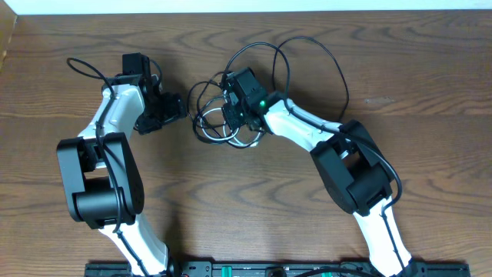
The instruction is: Untangle cables
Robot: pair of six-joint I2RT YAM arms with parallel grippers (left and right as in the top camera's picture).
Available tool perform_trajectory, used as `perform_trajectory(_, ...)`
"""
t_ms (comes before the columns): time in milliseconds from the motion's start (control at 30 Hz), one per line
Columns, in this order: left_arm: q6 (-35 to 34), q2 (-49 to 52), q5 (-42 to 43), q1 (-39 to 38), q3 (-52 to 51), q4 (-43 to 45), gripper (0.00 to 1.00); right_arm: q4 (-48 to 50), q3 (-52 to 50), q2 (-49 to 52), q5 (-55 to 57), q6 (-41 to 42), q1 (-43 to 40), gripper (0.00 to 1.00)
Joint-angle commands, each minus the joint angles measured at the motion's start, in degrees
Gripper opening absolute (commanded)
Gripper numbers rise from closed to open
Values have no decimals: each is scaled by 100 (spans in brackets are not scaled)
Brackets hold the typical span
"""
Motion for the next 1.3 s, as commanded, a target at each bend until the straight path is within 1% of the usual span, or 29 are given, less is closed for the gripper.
perform_trajectory(0,227,-162,337,20,127,9,90,-662,179,245,-363,90,33,22)
perform_trajectory(67,243,-162,463,26,127,42,91,-925,315,245,-455,94,33,21)
perform_trajectory(100,326,-162,732,24,127,83,92,-1012,334,245,-463,94,33,22)
perform_trajectory(167,424,-162,935,24,127,120,92,-1010,332,256,-299,98,37,28)
perform_trajectory(233,424,-162,933,24,127,127,92,-946,332,260,52,210,37,31)
perform_trajectory(300,424,-162,933,24,127,129,92,-796,332,260,476,557,37,31)
perform_trajectory(367,424,-162,931,24,127,129,92,-651,332,260,640,837,37,26)
perform_trajectory(467,422,-162,931,24,127,129,92,-520,332,260,723,1069,48,26)
perform_trajectory(600,422,-162,931,24,127,129,93,-485,332,262,721,1102,96,40)
perform_trajectory(633,422,-162,931,24,127,129,93,-507,332,260,723,1099,105,40)
perform_trajectory(767,422,-162,933,24,127,129,93,-507,328,264,785,1099,114,35)
perform_trajectory(800,422,-162,933,24,127,129,93,-509,323,267,892,1099,122,31)
perform_trajectory(933,424,-162,933,24,127,129,93,-505,256,286,1364,1104,175,23)
perform_trajectory(1033,424,-162,931,24,127,129,93,-468,186,289,1733,1106,210,20)
perform_trajectory(1133,422,-162,933,24,127,129,93,-319,118,289,1816,1257,210,19)
perform_trajectory(1200,424,-162,933,24,127,129,93,-197,46,289,1816,1412,214,16)
perform_trajectory(1267,424,-162,933,24,127,129,93,-155,-2,289,1818,1445,225,9)
